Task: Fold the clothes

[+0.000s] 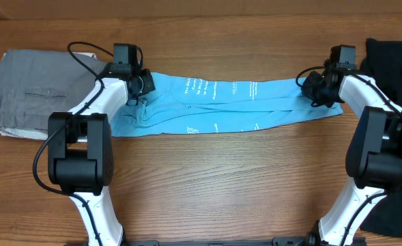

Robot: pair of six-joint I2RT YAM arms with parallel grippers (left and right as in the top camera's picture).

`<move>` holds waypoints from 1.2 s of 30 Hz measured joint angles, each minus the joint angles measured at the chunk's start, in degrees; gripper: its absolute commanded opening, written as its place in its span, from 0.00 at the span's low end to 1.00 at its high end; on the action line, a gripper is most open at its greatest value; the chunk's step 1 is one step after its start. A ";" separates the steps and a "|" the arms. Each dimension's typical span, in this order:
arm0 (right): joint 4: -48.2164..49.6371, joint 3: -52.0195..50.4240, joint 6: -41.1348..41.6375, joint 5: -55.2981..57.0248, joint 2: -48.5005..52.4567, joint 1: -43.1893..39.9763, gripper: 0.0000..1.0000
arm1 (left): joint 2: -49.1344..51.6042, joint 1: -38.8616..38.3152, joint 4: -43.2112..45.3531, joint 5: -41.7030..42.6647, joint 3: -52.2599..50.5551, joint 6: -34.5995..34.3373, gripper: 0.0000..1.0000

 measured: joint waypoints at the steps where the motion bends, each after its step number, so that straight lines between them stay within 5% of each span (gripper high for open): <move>1: -0.07 0.09 -0.11 -0.09 0.02 0.15 0.34 | 0.04 -0.02 -0.61 0.17 0.52 0.35 0.04; 12: -16.20 10.78 -2.49 -0.24 0.61 -1.55 0.43 | -1.14 -0.44 -14.80 7.98 20.81 2.73 0.04; 19: -14.03 9.73 -2.99 0.20 0.61 -4.44 0.39 | -0.39 -3.87 -15.04 9.22 20.48 2.78 0.05; 26: -8.15 3.54 -4.24 0.72 0.61 -4.59 0.38 | 10.91 -6.19 -11.13 7.56 19.98 2.80 0.04; 36: -23.34 3.41 -2.38 7.04 -0.22 -5.95 0.45 | 13.05 -5.70 -10.40 7.08 19.69 2.80 0.04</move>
